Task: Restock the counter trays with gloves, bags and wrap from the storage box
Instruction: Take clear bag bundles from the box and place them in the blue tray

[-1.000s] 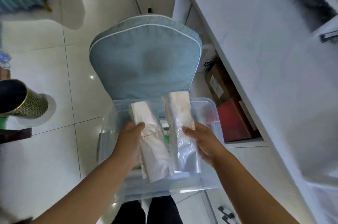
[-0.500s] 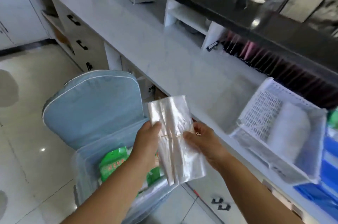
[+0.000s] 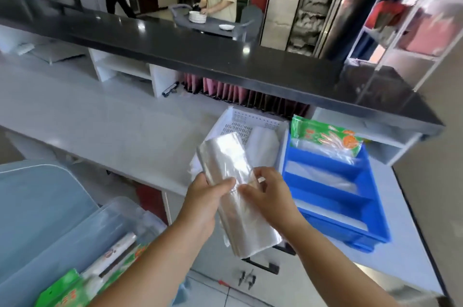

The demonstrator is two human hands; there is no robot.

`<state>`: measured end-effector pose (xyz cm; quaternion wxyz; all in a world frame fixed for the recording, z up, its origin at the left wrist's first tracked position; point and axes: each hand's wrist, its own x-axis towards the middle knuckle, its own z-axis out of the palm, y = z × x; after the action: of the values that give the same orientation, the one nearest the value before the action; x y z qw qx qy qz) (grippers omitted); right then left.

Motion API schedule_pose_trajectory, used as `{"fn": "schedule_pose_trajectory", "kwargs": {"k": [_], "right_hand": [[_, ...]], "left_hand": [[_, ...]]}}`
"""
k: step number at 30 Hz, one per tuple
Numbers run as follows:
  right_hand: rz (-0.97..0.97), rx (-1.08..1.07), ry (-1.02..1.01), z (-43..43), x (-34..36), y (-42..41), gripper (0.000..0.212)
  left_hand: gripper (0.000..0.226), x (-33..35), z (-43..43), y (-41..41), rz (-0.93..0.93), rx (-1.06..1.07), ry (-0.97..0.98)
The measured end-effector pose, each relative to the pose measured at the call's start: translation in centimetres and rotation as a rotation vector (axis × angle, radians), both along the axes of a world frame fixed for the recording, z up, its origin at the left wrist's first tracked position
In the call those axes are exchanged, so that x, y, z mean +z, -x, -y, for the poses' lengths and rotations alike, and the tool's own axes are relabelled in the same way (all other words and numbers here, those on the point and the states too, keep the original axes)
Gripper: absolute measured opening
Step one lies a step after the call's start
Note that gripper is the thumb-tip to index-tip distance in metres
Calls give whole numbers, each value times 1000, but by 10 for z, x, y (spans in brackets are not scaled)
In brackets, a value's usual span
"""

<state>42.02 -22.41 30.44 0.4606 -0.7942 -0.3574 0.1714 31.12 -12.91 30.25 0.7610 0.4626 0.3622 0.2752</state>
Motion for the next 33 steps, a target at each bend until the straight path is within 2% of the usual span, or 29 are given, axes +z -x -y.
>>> {"fn": "schedule_pose_trajectory", "kwargs": {"k": [2, 4, 6, 8, 11, 14, 18, 20, 23, 26, 29, 31, 33], "right_hand": [[38, -37, 2, 28, 8, -32, 36], [-116, -40, 38, 56, 16, -63, 48], [-322, 45, 72, 82, 22, -92, 56], [-381, 150, 104, 98, 25, -108, 52], [-318, 177, 120, 116, 22, -127, 38], [-259, 124, 136, 126, 20, -143, 33], [157, 35, 285, 127, 22, -149, 48], [302, -21, 301, 125, 22, -148, 53], [331, -51, 273, 120, 23, -157, 62], [172, -57, 295, 116, 25, -184, 78], [-22, -56, 318, 109, 23, -212, 58], [-32, -67, 342, 101, 20, -227, 40], [-18, -92, 341, 93, 17, -241, 30]], "left_hand": [[22, 7, 22, -33, -5, 24, 4], [27, 10, 41, -64, 11, 18, 46], [28, 11, 63, -93, 31, -4, 68], [21, 11, 78, -114, 64, -7, 78], [22, 12, 99, -139, 95, -19, 64], [24, 16, 106, -156, 116, -41, 65], [48, 21, 107, -181, 212, -73, 165], [43, 19, 107, -196, 233, -93, 267], [32, 13, 103, -215, 288, -152, 420], [34, 5, 89, -234, 359, -202, 467], [34, -2, 76, -257, 386, -243, 476], [35, -6, 67, -271, 385, -274, 488], [43, -6, 54, -282, 370, -344, 473]]}}
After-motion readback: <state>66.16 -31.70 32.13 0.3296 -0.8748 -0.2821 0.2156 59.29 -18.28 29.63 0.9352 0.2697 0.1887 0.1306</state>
